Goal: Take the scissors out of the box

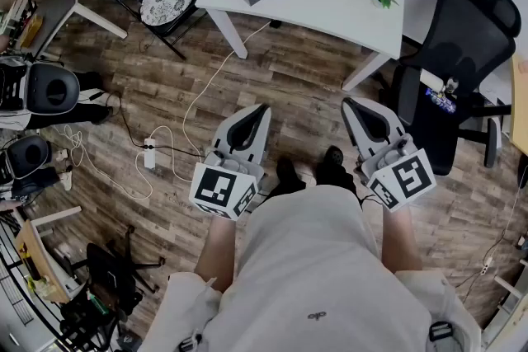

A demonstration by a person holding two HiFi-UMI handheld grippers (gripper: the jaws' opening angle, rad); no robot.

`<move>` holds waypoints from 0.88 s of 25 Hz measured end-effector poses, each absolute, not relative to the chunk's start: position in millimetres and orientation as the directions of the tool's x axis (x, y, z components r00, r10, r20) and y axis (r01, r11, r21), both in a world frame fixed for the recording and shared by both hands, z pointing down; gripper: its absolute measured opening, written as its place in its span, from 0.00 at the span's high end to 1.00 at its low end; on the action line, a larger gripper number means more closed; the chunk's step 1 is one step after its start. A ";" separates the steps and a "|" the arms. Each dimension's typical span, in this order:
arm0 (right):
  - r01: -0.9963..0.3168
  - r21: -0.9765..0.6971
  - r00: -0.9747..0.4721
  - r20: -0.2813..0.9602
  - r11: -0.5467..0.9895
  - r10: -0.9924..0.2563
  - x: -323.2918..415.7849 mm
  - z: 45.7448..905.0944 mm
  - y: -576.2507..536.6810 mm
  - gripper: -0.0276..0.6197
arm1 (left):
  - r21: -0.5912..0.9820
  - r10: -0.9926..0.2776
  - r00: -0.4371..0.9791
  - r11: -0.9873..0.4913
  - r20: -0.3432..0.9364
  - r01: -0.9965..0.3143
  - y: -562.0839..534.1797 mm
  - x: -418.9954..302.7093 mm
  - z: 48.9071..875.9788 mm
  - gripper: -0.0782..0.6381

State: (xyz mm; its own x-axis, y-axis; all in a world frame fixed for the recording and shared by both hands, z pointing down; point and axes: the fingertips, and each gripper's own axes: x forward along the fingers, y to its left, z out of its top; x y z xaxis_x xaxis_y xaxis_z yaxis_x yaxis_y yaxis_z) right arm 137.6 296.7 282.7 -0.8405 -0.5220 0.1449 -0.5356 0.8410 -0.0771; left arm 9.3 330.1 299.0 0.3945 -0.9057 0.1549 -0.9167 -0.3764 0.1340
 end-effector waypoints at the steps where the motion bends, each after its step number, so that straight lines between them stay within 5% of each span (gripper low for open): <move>1: -0.535 -0.075 -0.841 0.146 0.842 -0.521 136.6 282.2 298.3 0.95 | 0.134 -0.906 0.394 -0.376 0.155 -0.917 331.9 8.5 298.6 0.86; 22: -0.545 -0.113 -0.835 0.167 0.831 -0.525 118.9 289.4 317.2 0.95 | 0.162 -0.918 0.361 -0.337 0.161 -0.928 362.9 -19.5 309.9 0.86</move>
State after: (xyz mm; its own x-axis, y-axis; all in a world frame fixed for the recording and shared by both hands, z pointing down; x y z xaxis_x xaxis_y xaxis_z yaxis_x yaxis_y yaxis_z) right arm 118.9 317.2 289.4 -0.8347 -0.5248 0.1673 -0.5450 0.8308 -0.1132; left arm -19.5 362.9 309.9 0.3613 -0.9184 0.1611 -0.9277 -0.3366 0.1616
